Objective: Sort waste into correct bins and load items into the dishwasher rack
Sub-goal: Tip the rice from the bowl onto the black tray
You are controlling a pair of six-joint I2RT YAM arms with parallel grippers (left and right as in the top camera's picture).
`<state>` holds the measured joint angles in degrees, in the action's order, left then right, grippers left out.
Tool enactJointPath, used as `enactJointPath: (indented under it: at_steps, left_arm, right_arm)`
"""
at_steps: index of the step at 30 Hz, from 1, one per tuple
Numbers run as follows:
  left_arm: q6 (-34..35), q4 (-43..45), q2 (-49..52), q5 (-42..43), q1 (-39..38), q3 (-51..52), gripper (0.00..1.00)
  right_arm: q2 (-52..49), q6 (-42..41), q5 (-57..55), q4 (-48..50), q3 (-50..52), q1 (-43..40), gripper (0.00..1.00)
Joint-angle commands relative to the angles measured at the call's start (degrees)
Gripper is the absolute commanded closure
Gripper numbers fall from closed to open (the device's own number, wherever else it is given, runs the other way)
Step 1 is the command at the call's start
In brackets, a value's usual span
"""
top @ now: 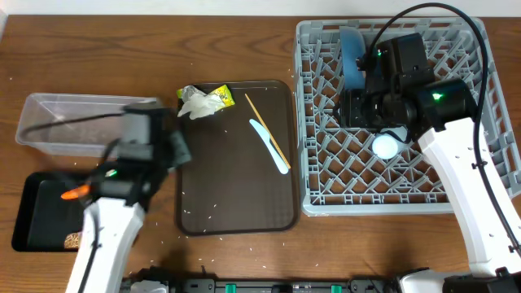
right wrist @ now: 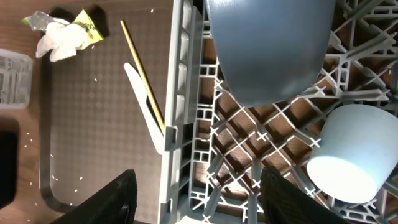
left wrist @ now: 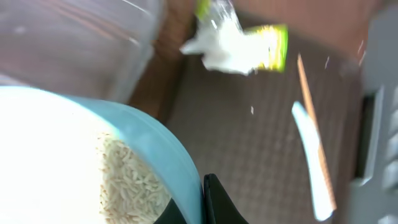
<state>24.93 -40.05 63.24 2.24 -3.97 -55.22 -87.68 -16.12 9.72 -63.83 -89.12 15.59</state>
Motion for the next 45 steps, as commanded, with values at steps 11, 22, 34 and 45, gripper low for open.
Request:
enactJointPath:
  at_steps: [11,22,34,45]
  left_arm:
    - [1.03,0.52,-3.78,30.1,37.11,2.84,0.94]
    - [-2.89,12.37,-3.28,49.77,54.6,14.84,0.94]
    - [-12.17,18.29,-3.26,68.08,77.07,24.04,0.94]
    - [-19.12,32.89,3.13,87.82,87.43,32.2,0.94]
  right_arm:
    - [1.2,0.55,-0.52,-0.22,-0.11,-0.59,0.39]
    - [1.2,1.66,-0.59,0.17,-0.11,-0.63,0.37]
    - [1.2,1.6,-0.7,0.17,-0.11,-0.63,0.36]
    - [1.2,1.57,-0.7,0.2,-0.11,-0.63,0.35]
